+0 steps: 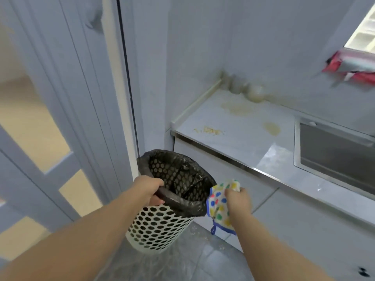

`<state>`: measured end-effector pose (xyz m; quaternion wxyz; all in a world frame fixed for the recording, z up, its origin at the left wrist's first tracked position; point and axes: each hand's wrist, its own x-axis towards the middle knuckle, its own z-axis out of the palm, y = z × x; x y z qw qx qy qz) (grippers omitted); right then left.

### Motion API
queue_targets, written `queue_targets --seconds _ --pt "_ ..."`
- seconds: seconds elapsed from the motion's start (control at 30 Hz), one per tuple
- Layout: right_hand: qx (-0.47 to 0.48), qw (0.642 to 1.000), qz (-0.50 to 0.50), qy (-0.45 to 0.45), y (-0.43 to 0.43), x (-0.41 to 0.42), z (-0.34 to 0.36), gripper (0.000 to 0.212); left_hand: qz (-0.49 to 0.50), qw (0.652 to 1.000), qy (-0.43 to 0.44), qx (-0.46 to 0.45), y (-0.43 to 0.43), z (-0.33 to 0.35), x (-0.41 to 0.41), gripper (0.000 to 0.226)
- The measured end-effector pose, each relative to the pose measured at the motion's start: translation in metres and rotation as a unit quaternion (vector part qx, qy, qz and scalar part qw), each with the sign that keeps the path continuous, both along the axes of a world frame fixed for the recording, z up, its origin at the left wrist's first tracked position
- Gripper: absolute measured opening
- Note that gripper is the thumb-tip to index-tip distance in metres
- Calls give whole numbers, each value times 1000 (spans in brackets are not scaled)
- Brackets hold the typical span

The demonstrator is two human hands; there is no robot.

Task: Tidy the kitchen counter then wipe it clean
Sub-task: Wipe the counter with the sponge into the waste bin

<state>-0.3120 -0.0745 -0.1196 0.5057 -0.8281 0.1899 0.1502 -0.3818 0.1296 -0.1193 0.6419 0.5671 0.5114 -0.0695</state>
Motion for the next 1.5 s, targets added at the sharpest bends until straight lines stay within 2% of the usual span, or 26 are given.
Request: queue_targets --seconds 0.1,0.27,0.5,0.83,1.07,1.2,1.33,1.5 --pt "14 999 -36 10 1 6 19 30 -26 999 -13 -25 -6 24 4 22" --pt "24 999 -44 -12 3 16 50 45 -31 996 -16 -77 -7 46 10 17" --pt "19 995 -80 -63 2 36 76 42 -41 995 -2 -94 -6 57 27 21" --pt "58 977 -123 -166 -16 98 92 36 -68 996 17 -47 -16 74 55 23" --pt "20 979 -66 -192 -14 163 79 19 -58 996 53 -29 -27 71 68 43" --pt "-9 987 1 -161 -4 189 57 39 -43 995 83 -20 -28 65 69 45" --pt "-43 993 54 -96 9 205 29 48 -31 995 93 -25 -26 62 71 47" --pt "-159 970 142 -115 32 223 -1 51 -29 994 96 -35 -17 56 71 42"
